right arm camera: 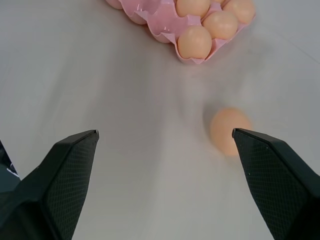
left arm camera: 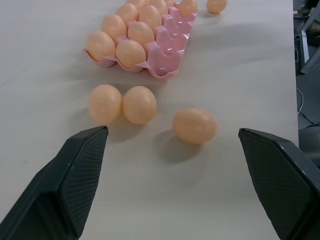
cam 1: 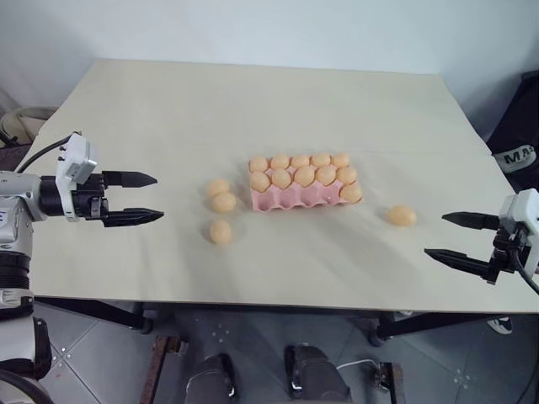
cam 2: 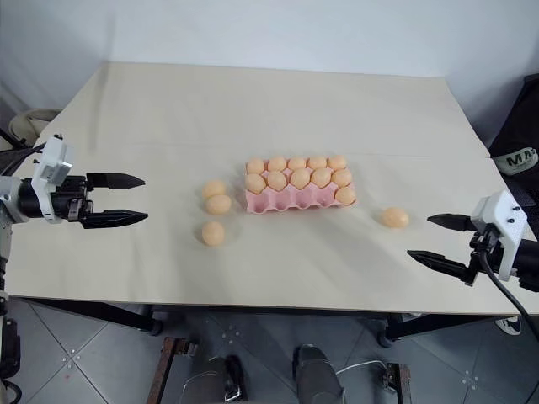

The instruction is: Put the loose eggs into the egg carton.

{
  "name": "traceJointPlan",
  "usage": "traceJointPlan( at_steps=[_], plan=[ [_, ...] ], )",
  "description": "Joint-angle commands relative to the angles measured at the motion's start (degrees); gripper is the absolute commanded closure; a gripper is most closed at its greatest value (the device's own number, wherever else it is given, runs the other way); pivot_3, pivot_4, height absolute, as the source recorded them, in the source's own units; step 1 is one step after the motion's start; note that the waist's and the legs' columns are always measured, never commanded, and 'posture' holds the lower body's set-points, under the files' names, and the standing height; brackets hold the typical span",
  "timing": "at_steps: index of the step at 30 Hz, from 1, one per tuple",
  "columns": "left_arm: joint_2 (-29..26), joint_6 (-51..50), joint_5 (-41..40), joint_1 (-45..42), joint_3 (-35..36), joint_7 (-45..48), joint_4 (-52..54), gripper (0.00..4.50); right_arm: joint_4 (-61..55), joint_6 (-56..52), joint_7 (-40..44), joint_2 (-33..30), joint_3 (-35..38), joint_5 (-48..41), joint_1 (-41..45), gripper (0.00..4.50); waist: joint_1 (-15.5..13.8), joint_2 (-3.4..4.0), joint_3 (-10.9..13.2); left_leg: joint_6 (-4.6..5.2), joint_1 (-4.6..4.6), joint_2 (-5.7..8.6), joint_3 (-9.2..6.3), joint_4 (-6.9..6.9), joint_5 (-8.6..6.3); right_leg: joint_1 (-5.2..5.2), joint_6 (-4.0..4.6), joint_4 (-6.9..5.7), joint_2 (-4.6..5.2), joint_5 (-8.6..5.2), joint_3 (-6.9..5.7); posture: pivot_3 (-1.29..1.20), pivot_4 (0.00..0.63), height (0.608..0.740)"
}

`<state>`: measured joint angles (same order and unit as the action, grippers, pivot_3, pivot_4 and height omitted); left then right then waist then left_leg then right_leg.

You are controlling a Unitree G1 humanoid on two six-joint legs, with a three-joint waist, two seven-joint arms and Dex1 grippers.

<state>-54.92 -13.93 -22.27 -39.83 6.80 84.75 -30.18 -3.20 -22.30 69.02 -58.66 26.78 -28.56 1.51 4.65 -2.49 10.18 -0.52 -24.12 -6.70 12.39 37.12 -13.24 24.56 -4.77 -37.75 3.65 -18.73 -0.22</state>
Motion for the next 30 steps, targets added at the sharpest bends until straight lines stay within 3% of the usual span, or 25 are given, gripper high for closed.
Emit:
traceJointPlan(
  at_steps=[1,4,9,22,30],
  plan=[
    [0.4,2.7,0.0,-1.8,1.5,0.0,-1.3,0.05,-1.9,-0.3,-0.2,-1.2,2.8,-0.9,-0.2,0.00,0.0,0.00,0.0,0.00,0.00,0.00,0.00,0.00,0.00,0.00,0.00,0.00,0.00,0.00,0.00,0.00,0.150,0.740],
    [0.1,1.9,1.3,-2.3,0.7,-2.2,-0.7,0.05,-2.2,-1.9,-1.1,-1.3,3.0,-0.7,-0.4,0.00,0.0,0.00,0.0,0.00,0.00,-0.01,-0.01,0.00,0.00,0.00,0.00,0.00,0.00,0.00,-0.01,0.00,0.150,0.740],
    [-1.2,-4.3,-0.7,-0.8,0.4,1.6,1.8,0.05,-2.4,-4.3,-3.4,-1.1,3.0,-0.8,0.4,0.00,0.0,0.00,0.0,0.00,-0.01,0.00,-0.01,0.00,0.00,0.00,0.00,0.00,-0.01,0.00,-0.01,0.00,0.150,0.740],
    [5.9,2.5,-7.2,0.2,4.0,5.2,6.6,0.05,-2.1,-11.4,-16.0,2.0,-4.0,2.5,5.7,0.00,0.1,0.00,0.0,-0.03,-0.01,0.00,0.00,0.02,0.04,0.00,-0.02,-0.05,0.00,0.01,0.01,0.00,0.150,0.740],
    [6.9,3.2,-12.5,2.0,4.4,7.7,6.5,0.05,2.3,-15.4,-24.4,6.6,-10.0,5.4,14.0,0.00,0.2,0.03,0.0,-0.09,0.00,-0.01,0.02,0.04,0.08,0.01,-0.03,-0.09,-0.02,0.02,0.03,0.00,0.150,0.740]
  ],
)
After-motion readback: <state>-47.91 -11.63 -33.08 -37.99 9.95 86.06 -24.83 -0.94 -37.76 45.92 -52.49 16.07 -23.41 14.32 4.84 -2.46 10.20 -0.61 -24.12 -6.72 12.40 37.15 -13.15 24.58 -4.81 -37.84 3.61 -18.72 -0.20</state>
